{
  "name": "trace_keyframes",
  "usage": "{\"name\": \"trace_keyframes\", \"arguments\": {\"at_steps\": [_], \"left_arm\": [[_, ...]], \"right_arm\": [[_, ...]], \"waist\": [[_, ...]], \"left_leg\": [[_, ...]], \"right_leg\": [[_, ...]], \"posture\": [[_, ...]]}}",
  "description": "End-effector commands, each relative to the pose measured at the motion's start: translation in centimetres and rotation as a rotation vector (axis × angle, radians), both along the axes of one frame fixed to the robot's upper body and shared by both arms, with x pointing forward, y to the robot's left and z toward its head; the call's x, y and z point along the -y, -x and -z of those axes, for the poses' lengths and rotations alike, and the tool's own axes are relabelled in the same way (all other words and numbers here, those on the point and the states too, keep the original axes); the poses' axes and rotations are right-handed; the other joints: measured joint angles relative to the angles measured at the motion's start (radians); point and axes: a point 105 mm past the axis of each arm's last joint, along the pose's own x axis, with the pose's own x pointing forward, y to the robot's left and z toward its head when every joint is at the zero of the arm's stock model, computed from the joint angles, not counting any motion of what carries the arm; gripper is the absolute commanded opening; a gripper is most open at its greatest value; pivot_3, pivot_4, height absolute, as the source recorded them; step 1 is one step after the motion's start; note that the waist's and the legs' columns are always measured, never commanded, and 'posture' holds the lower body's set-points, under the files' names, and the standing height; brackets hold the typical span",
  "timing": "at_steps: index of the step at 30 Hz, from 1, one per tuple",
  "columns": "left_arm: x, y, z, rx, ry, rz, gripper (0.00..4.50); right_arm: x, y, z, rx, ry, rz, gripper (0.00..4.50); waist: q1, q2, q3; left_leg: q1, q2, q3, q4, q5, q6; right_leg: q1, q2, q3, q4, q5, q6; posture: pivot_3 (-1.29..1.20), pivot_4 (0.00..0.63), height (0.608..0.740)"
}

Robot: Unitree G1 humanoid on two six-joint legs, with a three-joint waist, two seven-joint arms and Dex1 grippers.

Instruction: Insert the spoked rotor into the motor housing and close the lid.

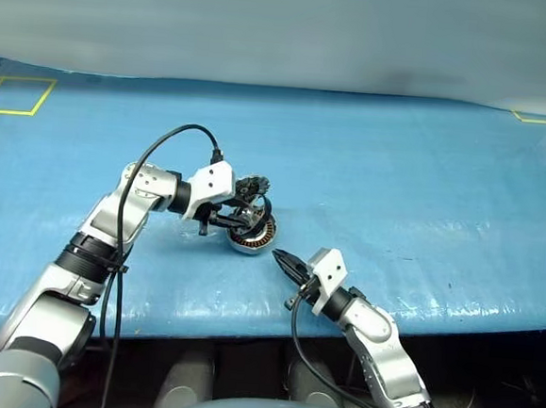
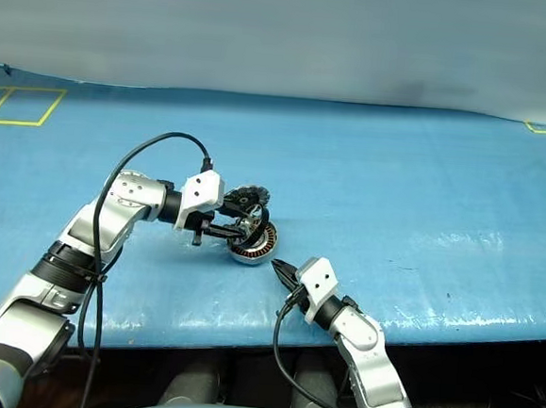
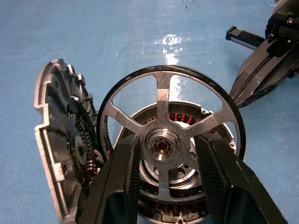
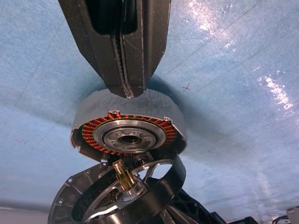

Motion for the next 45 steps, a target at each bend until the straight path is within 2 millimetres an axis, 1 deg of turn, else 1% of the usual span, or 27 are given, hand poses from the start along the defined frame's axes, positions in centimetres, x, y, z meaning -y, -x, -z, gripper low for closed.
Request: {"name": "trace_keyframes", "arguments": {"at_steps": [1,5,12,16,24,39,41,42,45], "left_arm": [[0.2,-0.6,-1.6,0.059,0.002,0.022,1.55],[0.4,-0.9,-2.0,0.068,0.003,0.035,1.55],[0.9,-0.5,-1.5,0.046,-0.012,0.087,1.55],[0.6,-0.2,-1.2,0.026,-0.028,0.101,1.55],[0.0,0.1,-1.1,0.009,-0.064,0.124,1.55],[-0.3,-0.6,-0.2,0.034,-0.116,0.140,1.55],[-0.2,-0.5,-0.2,0.033,-0.113,0.156,2.21],[-0.2,-0.5,-0.2,0.034,-0.113,0.161,2.38],[-0.3,-1.1,-0.2,0.079,-0.119,0.125,3.35]], "right_arm": [[-0.3,0.0,-0.8,0.036,-0.025,0.000,0.00],[-0.4,0.1,-0.7,0.035,-0.030,0.003,0.00],[-0.3,0.1,-0.6,0.031,-0.033,0.013,0.00],[0.0,0.1,-0.6,0.031,-0.031,0.022,0.00],[0.0,0.1,-0.5,0.030,-0.029,0.023,0.00],[0.1,0.1,-0.5,0.033,-0.027,0.041,0.00],[0.2,0.1,-0.5,0.034,-0.025,0.043,0.00],[0.2,0.1,-0.5,0.034,-0.024,0.044,0.00],[0.2,0.0,-0.6,0.035,-0.024,0.046,0.00]], "waist": [[0.000,0.000,0.000],[0.000,0.000,0.000],[0.000,0.000,0.000],[0.000,0.000,0.000],[0.000,0.000,0.000],[0.000,0.000,0.000],[-0.001,0.000,0.000],[-0.001,0.000,0.000],[0.000,0.000,0.000]], "left_leg": [[0.000,0.000,0.000,0.000,0.000,0.000],[0.000,0.000,0.000,0.000,0.000,0.000],[-0.001,0.000,0.000,0.000,0.000,0.000],[-0.001,0.000,0.000,0.000,0.000,0.000],[-0.001,0.000,0.000,0.000,0.000,0.000],[-0.001,0.000,0.000,0.000,0.000,0.000],[-0.001,0.000,0.000,0.000,0.000,0.000],[-0.001,0.000,0.000,0.000,0.000,0.000],[-0.001,0.000,0.000,0.000,0.000,0.000]], "right_leg": [[0.000,0.000,0.000,0.000,0.000,0.000],[0.000,0.000,0.000,0.000,0.000,0.000],[0.000,0.000,0.000,0.000,0.000,0.000],[-0.001,0.000,0.000,0.000,0.000,0.000],[-0.001,0.000,0.000,0.000,0.000,0.000],[0.000,0.000,0.000,0.000,0.000,0.000],[0.000,0.000,0.000,0.000,0.000,0.000],[0.000,0.000,0.000,0.000,0.000,0.000],[-0.001,0.000,0.000,0.000,0.000,0.000]], "posture": [[0.00,0.150,0.740],[0.00,0.150,0.740],[0.00,0.150,0.740],[0.00,0.150,0.740],[0.00,0.150,0.740],[0.00,0.150,0.740],[0.00,0.150,0.740],[0.00,0.150,0.740],[0.00,0.150,0.740]]}}
